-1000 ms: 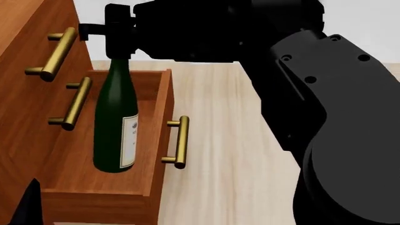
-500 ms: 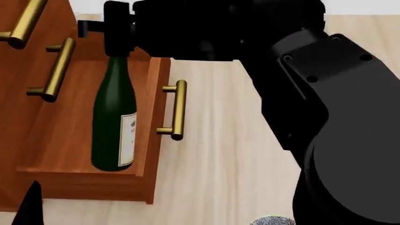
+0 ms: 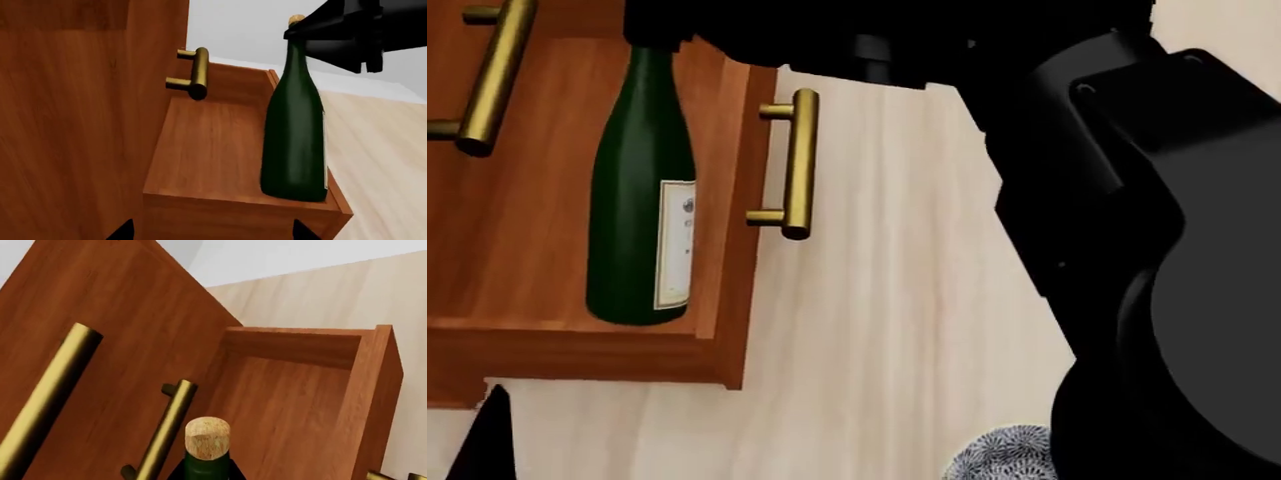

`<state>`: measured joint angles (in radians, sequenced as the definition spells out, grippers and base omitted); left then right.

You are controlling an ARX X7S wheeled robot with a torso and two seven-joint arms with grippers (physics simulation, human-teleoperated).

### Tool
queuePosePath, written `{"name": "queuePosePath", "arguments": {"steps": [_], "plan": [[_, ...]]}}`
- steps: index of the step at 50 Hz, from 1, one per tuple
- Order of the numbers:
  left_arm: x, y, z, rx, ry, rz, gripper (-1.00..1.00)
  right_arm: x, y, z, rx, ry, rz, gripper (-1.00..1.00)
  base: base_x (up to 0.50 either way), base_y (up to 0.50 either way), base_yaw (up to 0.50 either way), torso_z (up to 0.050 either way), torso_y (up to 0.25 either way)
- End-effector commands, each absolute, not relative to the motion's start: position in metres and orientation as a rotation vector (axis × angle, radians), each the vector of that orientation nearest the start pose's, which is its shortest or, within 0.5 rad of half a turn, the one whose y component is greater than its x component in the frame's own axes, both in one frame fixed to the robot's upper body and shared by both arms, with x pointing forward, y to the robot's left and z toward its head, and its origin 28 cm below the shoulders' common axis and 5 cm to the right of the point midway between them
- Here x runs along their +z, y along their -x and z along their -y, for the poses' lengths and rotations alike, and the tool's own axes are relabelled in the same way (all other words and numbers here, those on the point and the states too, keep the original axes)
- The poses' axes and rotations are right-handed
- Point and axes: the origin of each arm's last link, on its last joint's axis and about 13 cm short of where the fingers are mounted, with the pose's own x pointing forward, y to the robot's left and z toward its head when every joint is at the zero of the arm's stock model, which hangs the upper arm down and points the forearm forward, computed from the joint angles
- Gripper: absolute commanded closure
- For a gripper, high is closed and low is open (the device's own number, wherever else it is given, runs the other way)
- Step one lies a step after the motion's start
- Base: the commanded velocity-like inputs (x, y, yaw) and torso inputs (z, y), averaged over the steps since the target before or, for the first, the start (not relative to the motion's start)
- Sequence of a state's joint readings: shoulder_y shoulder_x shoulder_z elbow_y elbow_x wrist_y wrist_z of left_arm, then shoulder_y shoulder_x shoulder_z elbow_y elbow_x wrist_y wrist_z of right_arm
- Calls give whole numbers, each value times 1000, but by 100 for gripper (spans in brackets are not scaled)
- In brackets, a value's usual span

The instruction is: Put the wine bottle in the bottom drawer of the cabinet.

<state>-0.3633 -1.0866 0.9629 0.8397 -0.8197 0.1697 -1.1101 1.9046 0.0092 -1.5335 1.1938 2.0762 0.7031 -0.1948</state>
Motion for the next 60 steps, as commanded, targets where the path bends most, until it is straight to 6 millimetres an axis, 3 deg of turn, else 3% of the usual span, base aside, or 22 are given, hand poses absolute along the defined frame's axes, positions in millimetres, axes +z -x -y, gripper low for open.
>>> {"name": "queuePosePath", "arguments": {"steps": [1,24,25,26,42,43,60], "plan": [[153,-140,-220,-47,139,121,-100,342,-389,17,745,-228,-495,100,0,0,0,0,-189],[138,-144,-222,-49,139,117,-100,342,-389,17,745,-228,-495,100,0,0,0,0,-183],[153,-137,-220,-53,151,121,-100,342,-389,17,745,-228,-495,100,0,0,0,0,0],[156,-136,-219,-54,148,123,-100,342,-389,17,745,-228,-495,100,0,0,0,0,0],[157,-133,-219,-53,156,116,-100,342,-389,17,745,-228,-495,100,0,0,0,0,0],[157,-133,-219,-56,156,112,-100,342,-389,17,745,-228,-495,-100,0,0,0,0,0],[159,-136,-219,-54,160,116,-100,342,-389,17,745,-228,-495,-100,0,0,0,0,-2]]}}
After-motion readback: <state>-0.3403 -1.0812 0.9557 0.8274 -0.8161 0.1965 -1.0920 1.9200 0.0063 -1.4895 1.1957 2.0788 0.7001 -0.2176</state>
